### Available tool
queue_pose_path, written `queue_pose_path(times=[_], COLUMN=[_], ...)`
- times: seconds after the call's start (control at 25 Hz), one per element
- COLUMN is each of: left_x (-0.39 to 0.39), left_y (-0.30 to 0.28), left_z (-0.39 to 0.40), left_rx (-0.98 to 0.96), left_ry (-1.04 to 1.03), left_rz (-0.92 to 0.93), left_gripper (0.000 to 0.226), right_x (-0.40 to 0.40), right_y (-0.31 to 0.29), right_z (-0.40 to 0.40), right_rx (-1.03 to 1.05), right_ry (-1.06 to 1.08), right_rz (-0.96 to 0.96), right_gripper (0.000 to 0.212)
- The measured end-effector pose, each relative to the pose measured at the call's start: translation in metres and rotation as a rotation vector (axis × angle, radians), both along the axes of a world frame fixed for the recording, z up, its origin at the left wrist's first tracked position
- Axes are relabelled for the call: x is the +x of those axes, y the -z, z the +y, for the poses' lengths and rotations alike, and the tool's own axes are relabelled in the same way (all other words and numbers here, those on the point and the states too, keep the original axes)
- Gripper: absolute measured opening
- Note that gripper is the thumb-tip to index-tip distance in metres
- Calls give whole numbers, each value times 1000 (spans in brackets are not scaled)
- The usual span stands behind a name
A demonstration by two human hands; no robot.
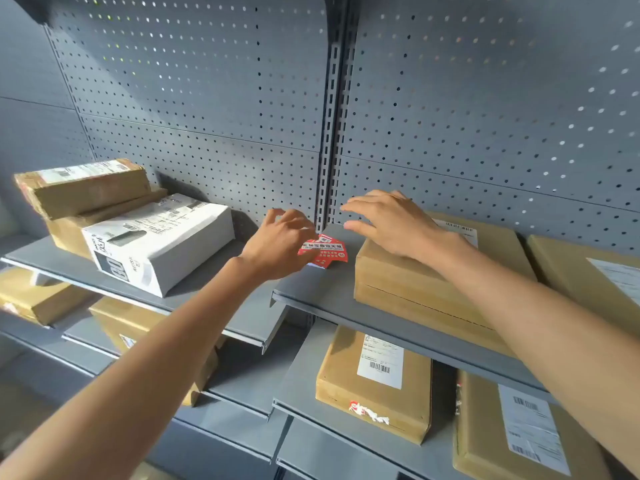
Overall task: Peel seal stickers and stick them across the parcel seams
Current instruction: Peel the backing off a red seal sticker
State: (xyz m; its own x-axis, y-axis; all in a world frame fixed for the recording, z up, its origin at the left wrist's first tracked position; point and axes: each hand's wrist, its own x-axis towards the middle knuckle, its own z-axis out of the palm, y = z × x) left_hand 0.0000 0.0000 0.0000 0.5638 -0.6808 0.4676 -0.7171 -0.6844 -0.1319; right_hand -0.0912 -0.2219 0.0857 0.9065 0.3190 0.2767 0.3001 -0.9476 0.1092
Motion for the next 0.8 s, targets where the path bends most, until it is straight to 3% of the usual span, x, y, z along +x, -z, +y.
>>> queue_pose_path(times=[0.2,0.52,0.68,0.8], left_x=[-1,-3,0,3], left_y=[8,3,5,10], left_z=[-2,1,3,5], left_rx=[23,-22,6,63], left_ry=[3,47,54,83], left_rz=[132,265,199,11], left_gripper=[37,46,33,48], right_x=[5,5,7,8], right_y=[8,7,8,8], right_z=[6,7,7,8], right_rx=[78,154,159,161], right_ry=[47,101,110,123], right_rz=[101,157,165,192], right_gripper=[32,26,26,25])
